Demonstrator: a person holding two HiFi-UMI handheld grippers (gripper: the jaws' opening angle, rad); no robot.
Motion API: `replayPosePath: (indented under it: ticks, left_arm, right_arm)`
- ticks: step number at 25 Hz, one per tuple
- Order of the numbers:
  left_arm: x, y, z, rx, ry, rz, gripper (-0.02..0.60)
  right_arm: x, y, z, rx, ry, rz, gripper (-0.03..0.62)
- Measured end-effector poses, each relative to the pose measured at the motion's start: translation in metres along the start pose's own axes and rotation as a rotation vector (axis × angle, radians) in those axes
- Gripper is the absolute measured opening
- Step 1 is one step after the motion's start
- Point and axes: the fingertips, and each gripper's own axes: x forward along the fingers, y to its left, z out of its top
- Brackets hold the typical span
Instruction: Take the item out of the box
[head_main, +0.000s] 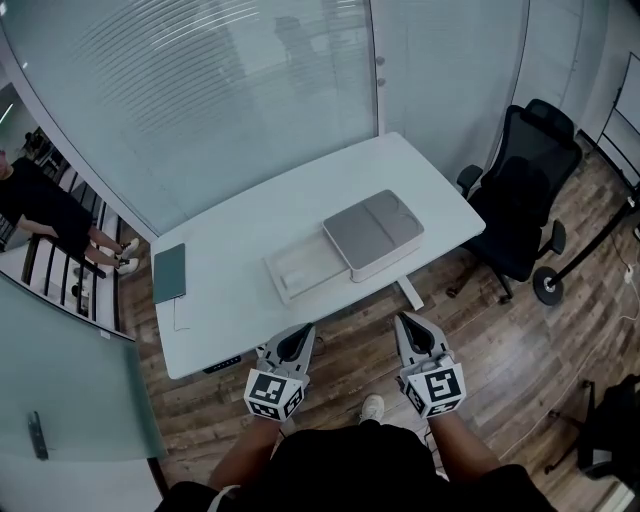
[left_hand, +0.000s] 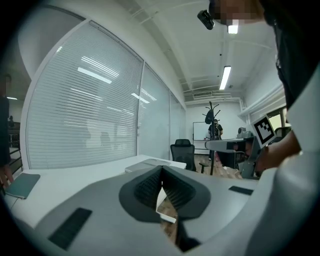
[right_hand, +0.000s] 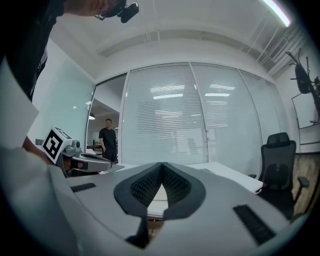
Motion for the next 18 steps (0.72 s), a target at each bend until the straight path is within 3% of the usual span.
replayPosePath:
  ticks: [8, 18]
  left_arm:
    - [0.016, 0.015, 0.001, -0.023, 0.004, 0.11, 0.012]
    - [0.015, 0.028, -0.002, -0.021, 0.019, 0.194, 0.012]
  right_arm:
    - [0.032, -0.004, 0.009, -0.02, 0.003, 0.145, 0.006]
    - [0.071, 0.0, 0.006, 0.0, -0.015, 0.235, 0.006]
